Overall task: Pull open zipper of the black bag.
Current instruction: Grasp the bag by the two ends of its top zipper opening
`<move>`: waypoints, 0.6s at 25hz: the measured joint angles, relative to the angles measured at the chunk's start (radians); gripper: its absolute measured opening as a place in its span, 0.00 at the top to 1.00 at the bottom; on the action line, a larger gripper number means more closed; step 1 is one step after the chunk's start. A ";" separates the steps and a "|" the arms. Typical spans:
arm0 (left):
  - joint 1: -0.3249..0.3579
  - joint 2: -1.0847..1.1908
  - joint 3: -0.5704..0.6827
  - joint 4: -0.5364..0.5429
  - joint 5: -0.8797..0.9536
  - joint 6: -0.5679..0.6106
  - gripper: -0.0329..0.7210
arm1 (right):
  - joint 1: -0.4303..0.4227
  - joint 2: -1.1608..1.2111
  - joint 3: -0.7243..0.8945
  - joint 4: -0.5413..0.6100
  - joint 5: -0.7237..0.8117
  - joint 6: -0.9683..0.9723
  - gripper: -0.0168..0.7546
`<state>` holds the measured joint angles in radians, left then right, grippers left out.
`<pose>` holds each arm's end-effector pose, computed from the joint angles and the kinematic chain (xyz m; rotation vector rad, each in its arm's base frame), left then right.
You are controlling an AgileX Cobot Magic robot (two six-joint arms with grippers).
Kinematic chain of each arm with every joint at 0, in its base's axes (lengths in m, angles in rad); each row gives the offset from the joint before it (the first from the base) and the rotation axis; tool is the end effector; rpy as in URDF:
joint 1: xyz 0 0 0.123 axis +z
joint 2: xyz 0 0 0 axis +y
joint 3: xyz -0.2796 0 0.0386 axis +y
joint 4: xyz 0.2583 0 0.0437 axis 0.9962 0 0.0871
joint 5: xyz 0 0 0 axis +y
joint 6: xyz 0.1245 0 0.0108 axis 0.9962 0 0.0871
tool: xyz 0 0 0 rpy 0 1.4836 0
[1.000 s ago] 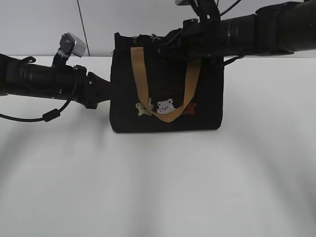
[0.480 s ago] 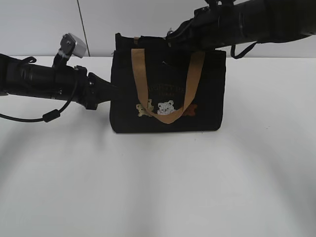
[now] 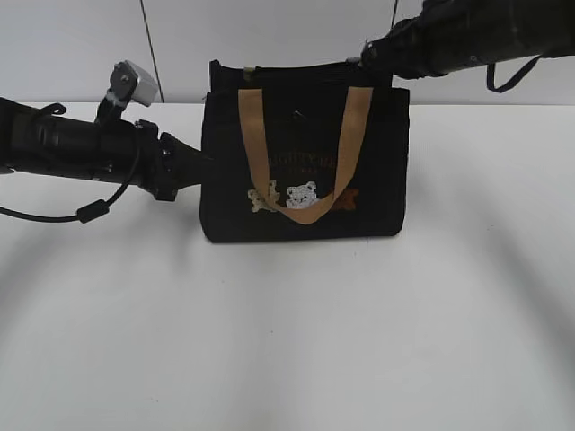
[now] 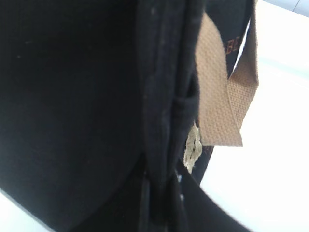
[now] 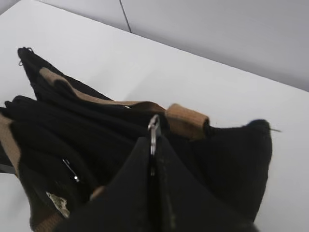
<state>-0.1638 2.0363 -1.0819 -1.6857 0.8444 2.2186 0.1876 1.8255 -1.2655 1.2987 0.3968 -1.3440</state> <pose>0.3862 -0.1580 0.1137 1.0481 1.8572 -0.7758 0.4300 0.1291 0.2196 -0.4907 2.0898 0.4806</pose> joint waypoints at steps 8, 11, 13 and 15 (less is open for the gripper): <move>0.000 0.000 0.000 0.006 0.000 0.000 0.91 | -0.086 -0.002 0.000 -0.038 0.101 0.023 1.00; 0.000 0.000 0.000 0.006 0.000 0.000 0.91 | -0.087 -0.004 0.000 -0.047 0.124 0.026 1.00; 0.000 0.000 0.000 0.007 0.000 -0.004 0.91 | -0.087 -0.004 0.000 -0.048 0.141 0.026 1.00; 0.000 0.000 0.000 0.008 -0.001 -0.058 0.91 | -0.087 -0.005 0.000 -0.049 0.159 0.026 0.97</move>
<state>-0.1638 2.0363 -1.0819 -1.6777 0.8430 2.1601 0.1009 1.8206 -1.2655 1.2501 0.5554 -1.3177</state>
